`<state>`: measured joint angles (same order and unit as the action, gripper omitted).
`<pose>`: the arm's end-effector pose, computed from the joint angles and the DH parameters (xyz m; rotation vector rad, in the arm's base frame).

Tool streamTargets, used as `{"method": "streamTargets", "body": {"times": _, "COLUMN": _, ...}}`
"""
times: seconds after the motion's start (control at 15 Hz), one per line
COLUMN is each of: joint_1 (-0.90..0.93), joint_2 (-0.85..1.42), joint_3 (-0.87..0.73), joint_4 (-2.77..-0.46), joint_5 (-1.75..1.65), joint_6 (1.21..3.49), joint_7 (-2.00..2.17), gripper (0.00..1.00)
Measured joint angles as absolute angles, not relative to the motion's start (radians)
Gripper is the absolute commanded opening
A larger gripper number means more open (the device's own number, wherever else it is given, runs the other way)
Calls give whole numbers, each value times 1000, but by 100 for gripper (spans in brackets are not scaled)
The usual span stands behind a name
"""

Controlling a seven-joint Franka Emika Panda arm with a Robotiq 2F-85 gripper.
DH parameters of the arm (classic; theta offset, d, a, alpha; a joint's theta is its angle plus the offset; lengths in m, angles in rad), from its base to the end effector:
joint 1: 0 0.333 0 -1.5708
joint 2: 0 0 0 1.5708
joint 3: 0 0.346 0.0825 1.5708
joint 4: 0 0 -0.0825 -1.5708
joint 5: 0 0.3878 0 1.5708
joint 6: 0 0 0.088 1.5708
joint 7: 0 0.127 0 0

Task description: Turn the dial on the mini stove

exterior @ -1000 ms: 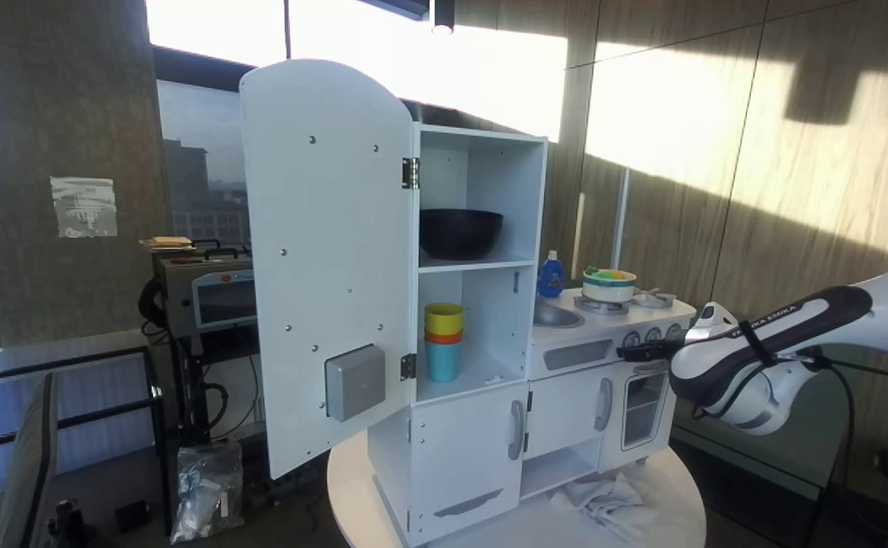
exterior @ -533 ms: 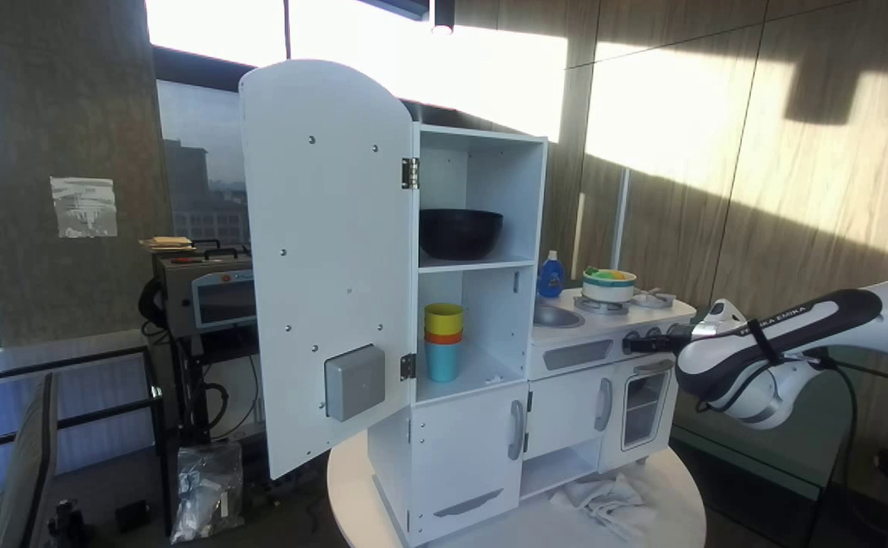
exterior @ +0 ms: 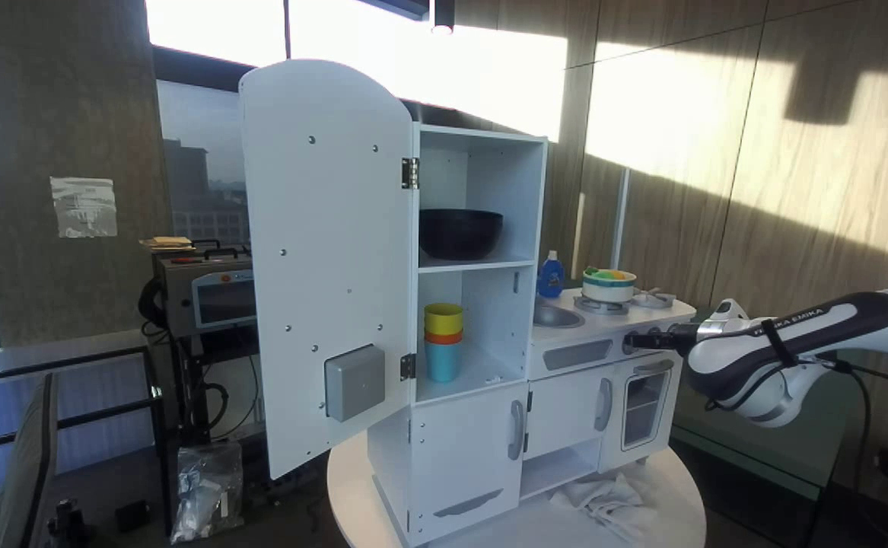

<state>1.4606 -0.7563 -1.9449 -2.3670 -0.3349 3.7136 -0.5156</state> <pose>0.5002 -0.2939 0.3548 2.5110 -0.1319 1.8397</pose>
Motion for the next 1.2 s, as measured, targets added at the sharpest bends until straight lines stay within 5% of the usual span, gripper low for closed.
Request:
{"method": "streamTargets", "body": {"times": 0.4, "joint_1": 1441, "joint_2": -776, "joint_3": -1917, "joint_4": -2386, "joint_5": -339, "joint_6": 3678, "joint_7": -488, "gripper": 95}}
{"method": "streamTargets", "body": {"times": 0.53, "joint_1": 1441, "joint_2": -779, "joint_3": -1911, "joint_4": -2392, "joint_5": -339, "joint_6": 3675, "joint_7": -488, "gripper": 71}}
{"method": "streamTargets", "body": {"times": 0.67, "joint_1": 1441, "joint_2": -782, "joint_3": -1909, "joint_4": -2394, "joint_5": -339, "joint_6": 3673, "joint_7": -488, "gripper": 65}}
{"method": "streamTargets", "body": {"times": 1.07, "joint_1": 1409, "joint_2": -783, "joint_3": -1891, "joint_4": -2407, "joint_5": -340, "joint_6": 3659, "joint_7": -487, "gripper": 18}}
{"method": "streamTargets", "body": {"times": 1.2, "joint_1": 1389, "joint_2": -783, "joint_3": -1879, "joint_4": -2411, "joint_5": -340, "joint_6": 3643, "joint_7": -487, "gripper": 15}}
